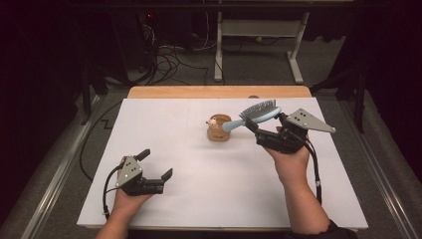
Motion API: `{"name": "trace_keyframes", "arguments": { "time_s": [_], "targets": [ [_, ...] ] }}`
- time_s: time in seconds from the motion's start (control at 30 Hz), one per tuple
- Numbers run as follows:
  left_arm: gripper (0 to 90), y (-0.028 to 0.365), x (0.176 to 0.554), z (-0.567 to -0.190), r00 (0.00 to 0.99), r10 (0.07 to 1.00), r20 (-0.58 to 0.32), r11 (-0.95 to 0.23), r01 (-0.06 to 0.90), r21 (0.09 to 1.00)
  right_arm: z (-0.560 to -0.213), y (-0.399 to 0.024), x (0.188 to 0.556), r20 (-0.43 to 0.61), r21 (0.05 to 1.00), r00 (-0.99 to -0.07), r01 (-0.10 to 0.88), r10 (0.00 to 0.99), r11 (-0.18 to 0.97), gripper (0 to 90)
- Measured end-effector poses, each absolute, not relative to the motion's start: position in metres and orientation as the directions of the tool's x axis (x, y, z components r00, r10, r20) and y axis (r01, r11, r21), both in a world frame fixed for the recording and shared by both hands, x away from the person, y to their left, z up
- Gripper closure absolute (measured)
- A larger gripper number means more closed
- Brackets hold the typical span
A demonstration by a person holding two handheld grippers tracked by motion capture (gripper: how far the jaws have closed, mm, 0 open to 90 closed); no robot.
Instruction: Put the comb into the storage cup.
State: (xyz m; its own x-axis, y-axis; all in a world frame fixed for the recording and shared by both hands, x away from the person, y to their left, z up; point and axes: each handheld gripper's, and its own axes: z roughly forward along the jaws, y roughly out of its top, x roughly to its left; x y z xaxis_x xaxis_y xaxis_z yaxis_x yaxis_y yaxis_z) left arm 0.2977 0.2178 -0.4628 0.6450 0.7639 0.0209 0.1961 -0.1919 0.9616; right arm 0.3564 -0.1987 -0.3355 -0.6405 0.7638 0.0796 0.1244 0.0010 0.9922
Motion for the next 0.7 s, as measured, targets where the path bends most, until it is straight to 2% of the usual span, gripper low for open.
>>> {"name": "trace_keyframes", "arguments": {
  "time_s": [0.7],
  "targets": [
    [0.0, 0.220, 0.298, -0.463, 0.645, 0.764, 0.019, -0.189, 0.196, 0.962, -0.339, -0.184, 0.381, 0.080, 0.990, -0.628, 0.139, 0.774, 0.011, 20.7]
  ]
}}
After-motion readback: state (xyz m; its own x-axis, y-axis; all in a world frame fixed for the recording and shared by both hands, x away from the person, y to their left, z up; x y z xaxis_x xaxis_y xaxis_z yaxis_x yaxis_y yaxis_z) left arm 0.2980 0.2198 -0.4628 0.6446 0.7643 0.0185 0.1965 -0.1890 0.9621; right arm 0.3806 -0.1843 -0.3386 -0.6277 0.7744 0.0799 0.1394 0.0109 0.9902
